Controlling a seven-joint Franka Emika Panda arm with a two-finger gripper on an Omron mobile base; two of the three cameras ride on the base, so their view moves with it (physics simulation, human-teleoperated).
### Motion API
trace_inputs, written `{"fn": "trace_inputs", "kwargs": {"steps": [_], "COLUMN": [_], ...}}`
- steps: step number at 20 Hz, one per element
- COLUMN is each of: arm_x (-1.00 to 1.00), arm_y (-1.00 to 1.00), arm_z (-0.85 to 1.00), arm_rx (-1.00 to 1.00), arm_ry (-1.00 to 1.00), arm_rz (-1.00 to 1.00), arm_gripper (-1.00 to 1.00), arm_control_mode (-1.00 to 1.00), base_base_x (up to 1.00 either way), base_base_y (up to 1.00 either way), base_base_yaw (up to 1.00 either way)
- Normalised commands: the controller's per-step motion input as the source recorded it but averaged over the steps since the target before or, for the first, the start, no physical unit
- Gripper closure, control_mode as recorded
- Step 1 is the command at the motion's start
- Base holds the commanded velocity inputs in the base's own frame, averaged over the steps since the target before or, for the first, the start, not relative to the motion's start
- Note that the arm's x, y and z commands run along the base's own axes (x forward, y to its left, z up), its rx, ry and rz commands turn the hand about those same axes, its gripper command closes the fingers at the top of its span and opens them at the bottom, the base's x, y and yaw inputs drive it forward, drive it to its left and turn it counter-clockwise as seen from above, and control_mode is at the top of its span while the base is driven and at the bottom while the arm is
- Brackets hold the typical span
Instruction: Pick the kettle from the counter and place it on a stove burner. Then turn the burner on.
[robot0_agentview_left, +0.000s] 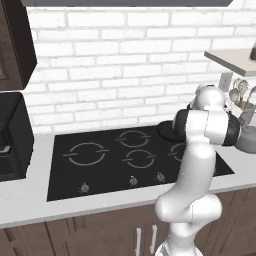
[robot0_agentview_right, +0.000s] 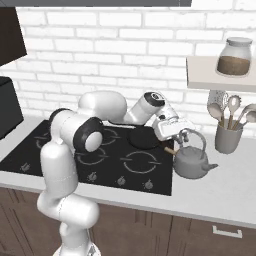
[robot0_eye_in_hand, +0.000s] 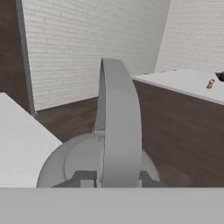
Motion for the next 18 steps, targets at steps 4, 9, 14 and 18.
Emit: {"fn": "trace_inputs", "kwargs": {"steps": [4, 9, 14, 18], "arm_x": [-0.14, 0.0, 0.0, 0.03], "arm_y": [0.46, 0.65, 0.7, 0.86], "arm_z": [0.47, 0.32, 0.31, 0.26], "arm_rx": [-0.07, -0.04, 0.0, -0.01], "arm_ry": [0.0, -0.01, -0.02, 0.0], "arm_rz": [0.01, 0.0, 0.0, 0.0], "arm_gripper": [1.0, 1.0, 1.0, 1.0], "arm_control_mode": [-1.0, -1.0, -1.0, -1.0], "base_base_x": [0.0, 0.0, 0.0, 0.0], "base_base_y": [0.0, 0.0, 0.0, 0.0], "base_base_yaw": [0.0, 0.0, 0.0, 0.0]}}
